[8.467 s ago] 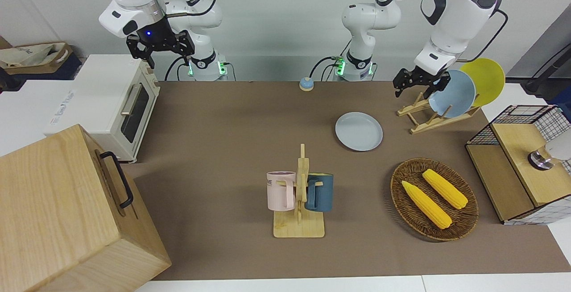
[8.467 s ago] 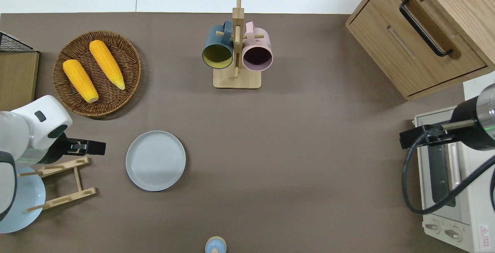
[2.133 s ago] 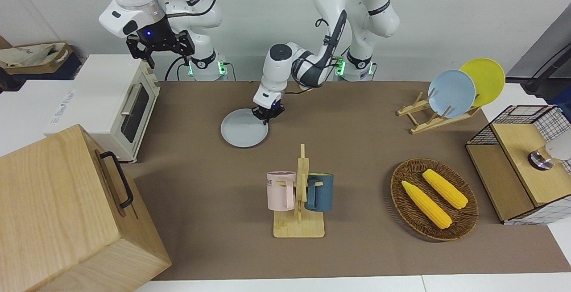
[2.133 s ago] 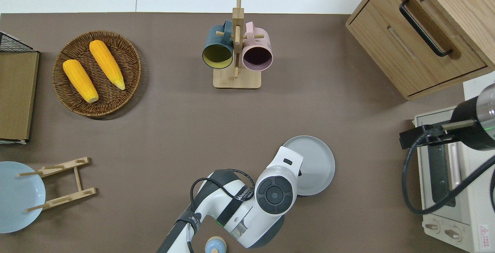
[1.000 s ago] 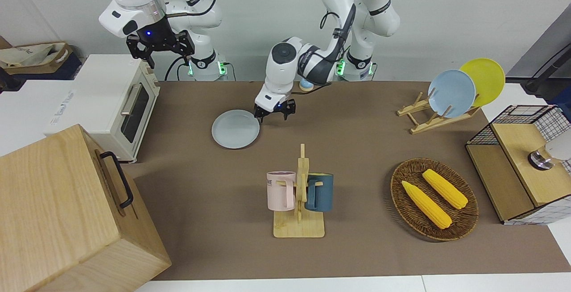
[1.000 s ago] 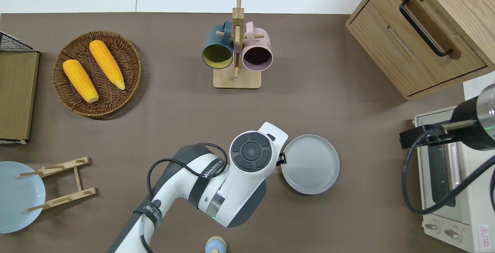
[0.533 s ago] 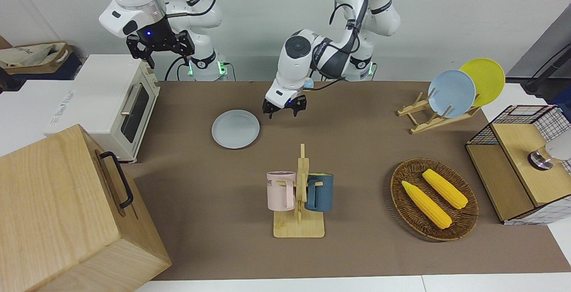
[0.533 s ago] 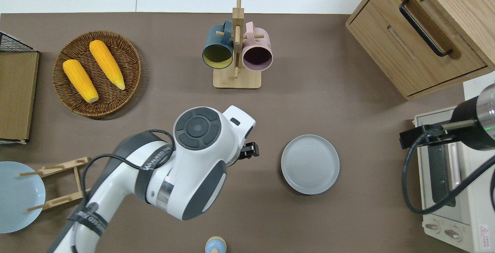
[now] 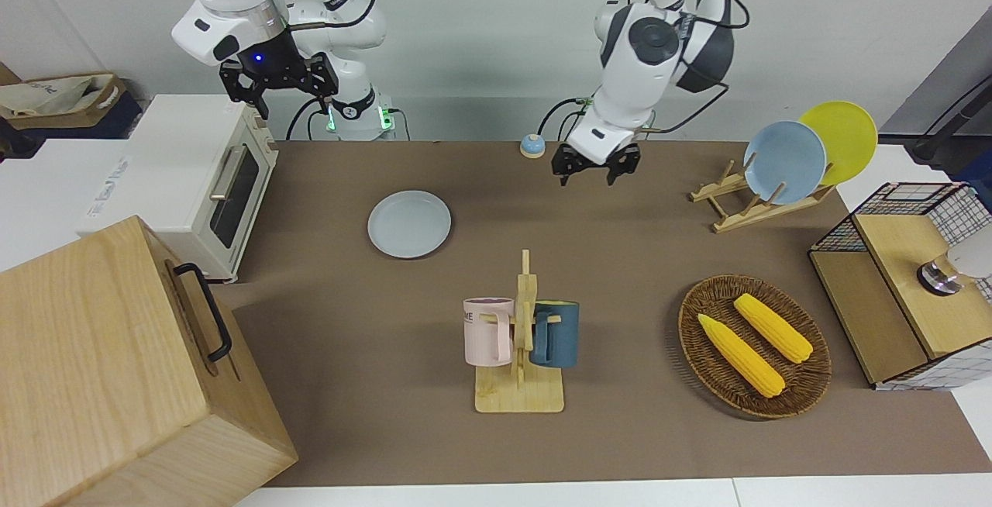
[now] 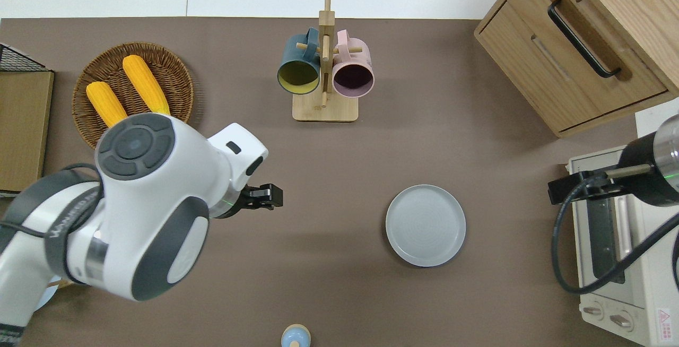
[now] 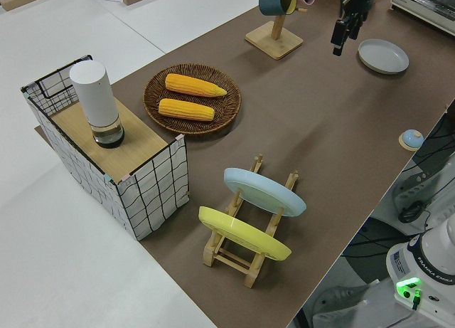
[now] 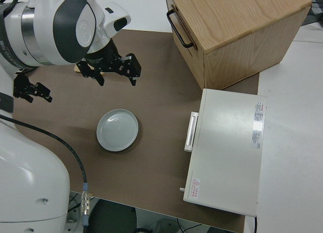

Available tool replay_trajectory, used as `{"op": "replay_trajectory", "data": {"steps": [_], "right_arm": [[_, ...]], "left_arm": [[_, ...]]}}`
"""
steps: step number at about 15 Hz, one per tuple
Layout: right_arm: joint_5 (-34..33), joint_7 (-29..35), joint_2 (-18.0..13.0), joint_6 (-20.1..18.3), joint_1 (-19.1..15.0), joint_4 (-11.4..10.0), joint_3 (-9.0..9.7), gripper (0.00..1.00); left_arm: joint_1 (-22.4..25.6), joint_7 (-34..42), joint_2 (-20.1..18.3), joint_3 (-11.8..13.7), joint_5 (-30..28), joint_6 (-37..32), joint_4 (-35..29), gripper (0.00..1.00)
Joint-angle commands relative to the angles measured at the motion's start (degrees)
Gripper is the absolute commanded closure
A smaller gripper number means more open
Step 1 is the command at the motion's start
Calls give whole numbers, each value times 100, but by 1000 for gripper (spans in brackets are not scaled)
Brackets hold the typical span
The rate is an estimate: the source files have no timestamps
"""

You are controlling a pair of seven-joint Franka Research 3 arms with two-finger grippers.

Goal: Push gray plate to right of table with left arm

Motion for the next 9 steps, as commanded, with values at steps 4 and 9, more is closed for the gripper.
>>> {"op": "replay_trajectory", "data": {"steps": [4,9], "right_arm": [[25,75,-14,-89,-115,53,92,17],[25,75,-14,-89,-115,53,92,17]], "left_arm": [[890,1252,-396,-25,493,-684,330,5],[1575,2034,-396,18,521,-1028,928,5]]}}
